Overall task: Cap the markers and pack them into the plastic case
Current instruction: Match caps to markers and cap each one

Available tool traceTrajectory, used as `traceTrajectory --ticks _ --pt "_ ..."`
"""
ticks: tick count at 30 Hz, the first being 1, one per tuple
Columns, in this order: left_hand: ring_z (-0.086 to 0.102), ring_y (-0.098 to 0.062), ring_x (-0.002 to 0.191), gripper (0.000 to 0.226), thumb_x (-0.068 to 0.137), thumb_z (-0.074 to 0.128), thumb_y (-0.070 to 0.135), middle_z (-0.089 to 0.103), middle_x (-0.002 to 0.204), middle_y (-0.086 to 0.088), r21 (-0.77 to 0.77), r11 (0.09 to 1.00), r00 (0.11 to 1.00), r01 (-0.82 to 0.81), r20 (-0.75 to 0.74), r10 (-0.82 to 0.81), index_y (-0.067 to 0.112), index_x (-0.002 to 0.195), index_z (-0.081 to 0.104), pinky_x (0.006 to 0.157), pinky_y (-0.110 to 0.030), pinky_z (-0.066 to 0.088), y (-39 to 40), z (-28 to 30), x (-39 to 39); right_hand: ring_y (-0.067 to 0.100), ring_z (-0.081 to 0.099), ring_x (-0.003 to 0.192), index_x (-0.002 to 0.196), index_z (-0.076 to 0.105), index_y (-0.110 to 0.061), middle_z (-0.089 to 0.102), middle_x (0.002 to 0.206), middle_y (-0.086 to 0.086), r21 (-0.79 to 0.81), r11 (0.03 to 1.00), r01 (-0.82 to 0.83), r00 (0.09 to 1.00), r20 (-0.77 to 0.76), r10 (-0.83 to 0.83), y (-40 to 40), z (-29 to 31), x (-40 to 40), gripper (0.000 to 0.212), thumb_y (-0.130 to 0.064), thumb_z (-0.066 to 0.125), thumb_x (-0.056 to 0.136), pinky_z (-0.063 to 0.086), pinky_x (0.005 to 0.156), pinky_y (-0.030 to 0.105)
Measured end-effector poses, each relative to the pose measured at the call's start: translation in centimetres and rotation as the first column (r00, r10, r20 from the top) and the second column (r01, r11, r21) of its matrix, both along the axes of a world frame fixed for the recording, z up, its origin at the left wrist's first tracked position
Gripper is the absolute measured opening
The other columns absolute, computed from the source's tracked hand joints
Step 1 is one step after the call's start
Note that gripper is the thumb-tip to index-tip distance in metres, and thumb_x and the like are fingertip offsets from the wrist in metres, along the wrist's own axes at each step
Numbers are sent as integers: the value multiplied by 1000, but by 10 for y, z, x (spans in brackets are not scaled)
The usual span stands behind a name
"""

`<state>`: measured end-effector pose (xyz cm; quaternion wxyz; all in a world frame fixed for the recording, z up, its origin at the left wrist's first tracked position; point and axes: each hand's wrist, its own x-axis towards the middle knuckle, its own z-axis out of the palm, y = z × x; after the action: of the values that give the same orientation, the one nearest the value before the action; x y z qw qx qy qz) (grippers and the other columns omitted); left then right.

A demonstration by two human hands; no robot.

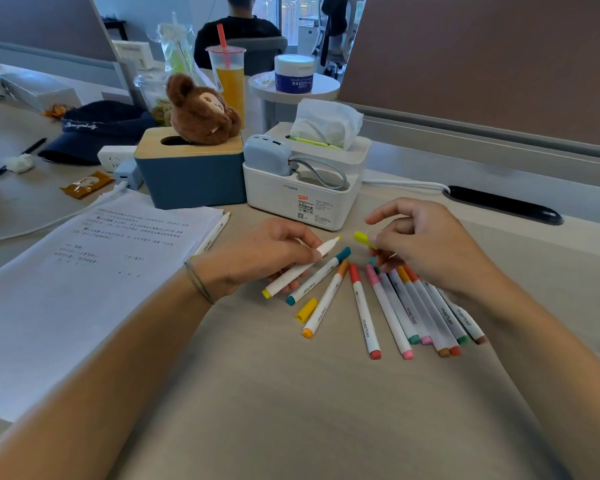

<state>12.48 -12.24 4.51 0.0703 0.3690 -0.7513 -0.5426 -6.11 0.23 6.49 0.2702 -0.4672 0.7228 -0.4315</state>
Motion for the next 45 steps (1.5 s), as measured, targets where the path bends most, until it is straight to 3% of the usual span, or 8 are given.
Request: traceTrajectory --ticks 12,19,24,28,34,40,43,45 --pt "69 -15 68 14 97 61 18 73 81 -6 -31 998 997 63 -41 -64 21 106 71 69 -33 62 1 -3 1 13 72 69 92 77 -13 76 79 6 -27 997 -66 997 -38 65 -2 -7 0 15 -6 65 96 59 64 20" --pt "70 -15 71 15 95 65 20 74 84 2 -84 996 993 36 -105 -45 24 108 73 67 -26 61 5 -5 -1 23 75 70 97 70 -10 77 78 9 -176 979 97 990 117 -77 -5 -12 5 8 -9 75 90 64 68 30" --pt "73 -20 75 14 92 68 16 76 85 -8 -26 1000 967 -7 -253 1 16 106 70 69 -24 60 15 -7 -5 23 77 72 99 67 -9 78 77 7 -253 958 134 981 172 -92 -6 -18 18 15 -9 77 88 65 72 39" --pt "76 -23 77 32 80 80 16 77 80 -9 -123 987 942 -105 -331 59 11 107 63 76 -29 61 20 -12 -11 22 76 71 113 57 -21 78 78 5 -235 968 84 988 145 -50 -5 -22 31 34 -13 78 88 64 71 48" --pt "75 -30 71 43 76 81 1 72 81 -25 -99 988 893 -115 -446 59 7 98 45 71 -33 62 26 -17 -14 15 70 57 109 49 -27 73 70 5 -257 958 127 991 66 -114 -5 -26 37 46 -15 84 82 60 60 36" --pt "76 -28 72 35 78 77 -2 72 86 -26 -83 995 890 -52 -456 9 6 91 46 68 -34 63 34 -13 -17 17 65 51 95 47 -27 67 60 6 -302 948 98 993 -34 -114 -6 -23 33 46 -7 85 78 58 53 36" --pt "75 -27 71 27 84 77 15 73 82 -19 -93 995 927 -45 -375 7 4 93 54 64 -35 63 31 -10 -16 17 62 48 102 55 -25 69 60 7 -252 966 60 996 -50 -74 -6 -20 26 35 -12 81 82 59 57 40" --pt "71 -20 66 24 87 74 32 73 79 -12 -238 968 970 -80 -241 21 13 93 61 63 -29 60 25 -11 -13 18 64 52 103 61 -28 70 62 6 -184 982 35 990 -127 -59 -7 -20 19 30 -16 79 83 59 63 41"
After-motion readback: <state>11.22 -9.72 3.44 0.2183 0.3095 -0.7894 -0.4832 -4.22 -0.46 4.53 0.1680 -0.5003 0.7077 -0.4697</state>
